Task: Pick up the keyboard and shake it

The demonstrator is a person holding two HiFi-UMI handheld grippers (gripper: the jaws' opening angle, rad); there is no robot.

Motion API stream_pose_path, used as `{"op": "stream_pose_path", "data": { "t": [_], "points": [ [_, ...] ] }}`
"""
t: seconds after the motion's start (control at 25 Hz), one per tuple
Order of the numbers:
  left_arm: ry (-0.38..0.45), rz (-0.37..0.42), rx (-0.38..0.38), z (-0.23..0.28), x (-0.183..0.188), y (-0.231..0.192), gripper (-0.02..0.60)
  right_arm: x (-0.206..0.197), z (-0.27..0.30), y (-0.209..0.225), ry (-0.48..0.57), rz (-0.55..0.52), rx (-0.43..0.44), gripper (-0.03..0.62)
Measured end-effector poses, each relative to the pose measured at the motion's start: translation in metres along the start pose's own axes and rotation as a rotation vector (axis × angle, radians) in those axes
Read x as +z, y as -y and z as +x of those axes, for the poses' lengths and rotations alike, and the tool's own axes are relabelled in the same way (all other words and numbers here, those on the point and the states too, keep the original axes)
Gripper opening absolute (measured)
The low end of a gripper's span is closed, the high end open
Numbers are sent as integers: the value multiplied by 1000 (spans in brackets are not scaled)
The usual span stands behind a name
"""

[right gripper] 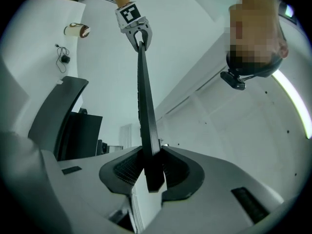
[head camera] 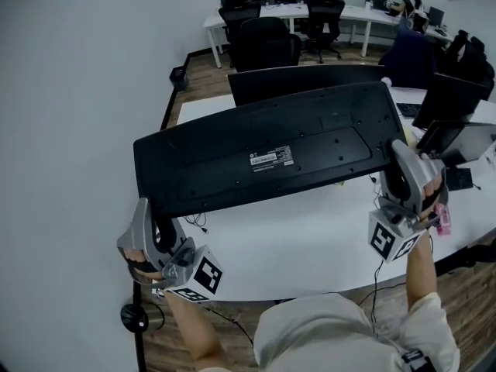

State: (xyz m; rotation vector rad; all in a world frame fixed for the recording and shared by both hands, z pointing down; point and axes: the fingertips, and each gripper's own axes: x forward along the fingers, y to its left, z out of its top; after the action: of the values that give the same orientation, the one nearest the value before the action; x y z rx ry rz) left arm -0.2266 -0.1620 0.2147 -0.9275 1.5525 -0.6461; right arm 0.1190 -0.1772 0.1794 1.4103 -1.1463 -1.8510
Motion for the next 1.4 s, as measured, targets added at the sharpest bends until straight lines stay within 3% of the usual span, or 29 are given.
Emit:
{"op": "stream_pose_path", "data": {
  "t": [0.24, 0.4, 0.8, 1.0, 1.12, 1.24, 1.4],
  "points": [
    [29, -24, 78, 0, 6, -16, 118, -1, -10, 19, 3, -11, -52, 133],
    [22, -33, -3, 7, 1, 7, 120, -5, -5, -2, -39, -25, 59, 132],
    [40, -18, -533, -27, -24, 169, 121, -22, -18, -167, -94, 57, 592, 129],
    [8, -25, -655, -55, -43, 211, 120, -9, -36, -214, -80, 68, 701, 129],
    [1, -73, -715, -62, -47, 220, 120, -4, -42, -225, -26, 80, 799, 127],
    [37, -173, -886, -78, -49, 236, 121, -2, -51, -237, 65, 147, 1040, 126],
    [156, -410, -1297, -128, -36, 255, 121, -7, -82, -258, 135, 329, 1507, 126]
  ]
}}
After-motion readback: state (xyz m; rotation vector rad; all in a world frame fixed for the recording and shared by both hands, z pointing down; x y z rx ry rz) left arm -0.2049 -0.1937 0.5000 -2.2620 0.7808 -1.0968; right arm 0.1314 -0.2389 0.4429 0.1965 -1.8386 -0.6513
